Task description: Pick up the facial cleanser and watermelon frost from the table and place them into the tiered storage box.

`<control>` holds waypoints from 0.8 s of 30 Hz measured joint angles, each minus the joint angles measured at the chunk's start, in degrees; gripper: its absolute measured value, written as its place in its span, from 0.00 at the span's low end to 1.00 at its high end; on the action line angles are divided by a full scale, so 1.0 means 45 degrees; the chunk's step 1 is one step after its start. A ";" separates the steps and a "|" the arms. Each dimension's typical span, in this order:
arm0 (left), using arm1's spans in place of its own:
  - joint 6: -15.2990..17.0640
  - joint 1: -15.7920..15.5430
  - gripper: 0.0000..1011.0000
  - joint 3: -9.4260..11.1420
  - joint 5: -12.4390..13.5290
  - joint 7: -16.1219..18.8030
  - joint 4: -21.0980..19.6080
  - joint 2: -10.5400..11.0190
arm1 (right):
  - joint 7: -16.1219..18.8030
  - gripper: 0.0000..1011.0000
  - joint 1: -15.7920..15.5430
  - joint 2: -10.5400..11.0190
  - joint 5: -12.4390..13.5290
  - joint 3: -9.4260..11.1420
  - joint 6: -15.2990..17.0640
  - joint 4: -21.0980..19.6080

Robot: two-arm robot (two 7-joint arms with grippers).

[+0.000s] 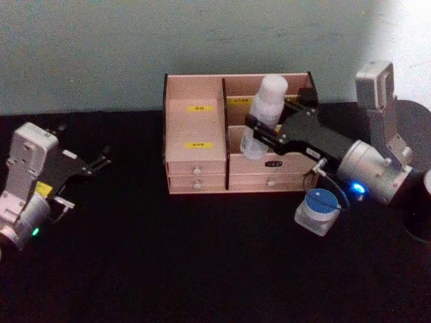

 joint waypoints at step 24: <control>0.0000 0.0001 0.99 0.0000 0.0000 0.0000 0.0000 0.0000 | -0.0603 0.59 0.2593 -0.1451 -0.1002 -0.0192 -0.0539 0.3185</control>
